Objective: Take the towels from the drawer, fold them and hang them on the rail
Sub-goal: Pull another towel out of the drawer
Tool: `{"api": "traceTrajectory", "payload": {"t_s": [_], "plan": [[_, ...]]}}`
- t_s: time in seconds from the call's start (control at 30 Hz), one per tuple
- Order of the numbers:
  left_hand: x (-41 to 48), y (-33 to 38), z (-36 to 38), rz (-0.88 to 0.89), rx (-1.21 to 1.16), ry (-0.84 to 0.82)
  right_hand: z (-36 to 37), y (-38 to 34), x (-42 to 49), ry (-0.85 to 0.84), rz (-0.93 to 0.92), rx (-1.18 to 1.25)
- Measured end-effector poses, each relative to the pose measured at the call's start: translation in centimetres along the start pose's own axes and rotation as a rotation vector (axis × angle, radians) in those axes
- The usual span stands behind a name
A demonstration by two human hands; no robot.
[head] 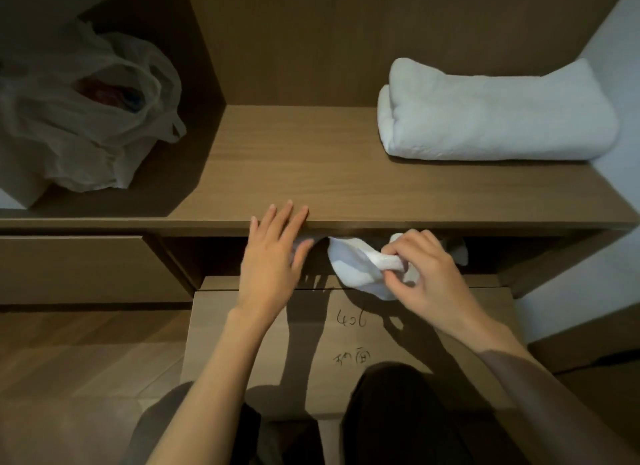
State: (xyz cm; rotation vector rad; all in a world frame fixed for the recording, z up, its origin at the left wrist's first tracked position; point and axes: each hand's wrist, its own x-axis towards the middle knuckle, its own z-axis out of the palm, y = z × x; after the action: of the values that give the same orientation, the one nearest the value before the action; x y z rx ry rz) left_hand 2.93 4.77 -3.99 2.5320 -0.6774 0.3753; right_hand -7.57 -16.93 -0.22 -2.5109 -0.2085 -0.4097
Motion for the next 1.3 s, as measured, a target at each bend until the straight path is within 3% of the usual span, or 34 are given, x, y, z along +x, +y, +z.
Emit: {"api": "traceTrajectory", "payload": {"t_s": [0.13,0.23,0.33,0.43,0.5,0.57,0.63,0.73,0.8,0.87,0.97,1.07,1.2,1.3], "plan": [[-1.3,2.9,2.3,0.205,-0.356,-0.360,-2.4,-3.3,-0.4,0.018,-0.018,0.279],[-0.8,3.9,4.0,0.240,-0.473,-0.463,-4.0,-4.5,-0.7,0.038,0.043,0.561],[-1.1,4.0,4.6,0.184,-0.372,-0.429,-4.9,-4.4,-1.3,0.199,0.099,0.694],[-1.3,3.1,4.8,0.060,-0.087,-0.434,-4.5,-3.0,-1.8,0.458,0.174,0.599],[-1.1,2.7,4.6,-0.037,-0.038,-0.403,-3.7,-1.0,-2.4,0.547,0.248,0.435],[-1.0,2.6,4.1,-0.087,-0.132,-0.319,-2.5,0.9,-2.8,0.474,0.352,0.214],[-0.9,2.8,3.4,-0.136,-0.247,-0.253,-1.3,1.9,-3.1,0.253,0.369,0.100],[-0.5,4.2,1.8,-0.223,-0.475,-0.259,1.0,1.3,-3.1,-0.185,0.445,0.145],[-0.2,5.5,0.2,-0.330,-0.728,-0.309,2.8,0.9,-3.3,-0.309,0.505,0.163],[-0.2,6.3,-1.1,-0.403,-0.957,-0.380,4.3,0.9,-3.4,-0.212,0.507,0.205],[-0.4,6.9,-2.1,-0.347,-1.118,-0.477,4.6,1.2,-2.9,0.009,0.489,0.290],[-0.1,6.3,-1.5,-0.230,-0.994,-0.451,3.4,1.5,-2.0,0.108,0.477,0.390],[-0.1,5.1,0.1,-0.117,-0.695,-0.413,1.2,1.1,-0.5,0.048,0.499,0.545],[0.0,5.8,-0.2,-0.143,-0.870,-0.349,-0.9,0.0,1.1,0.028,0.560,0.579]]}}
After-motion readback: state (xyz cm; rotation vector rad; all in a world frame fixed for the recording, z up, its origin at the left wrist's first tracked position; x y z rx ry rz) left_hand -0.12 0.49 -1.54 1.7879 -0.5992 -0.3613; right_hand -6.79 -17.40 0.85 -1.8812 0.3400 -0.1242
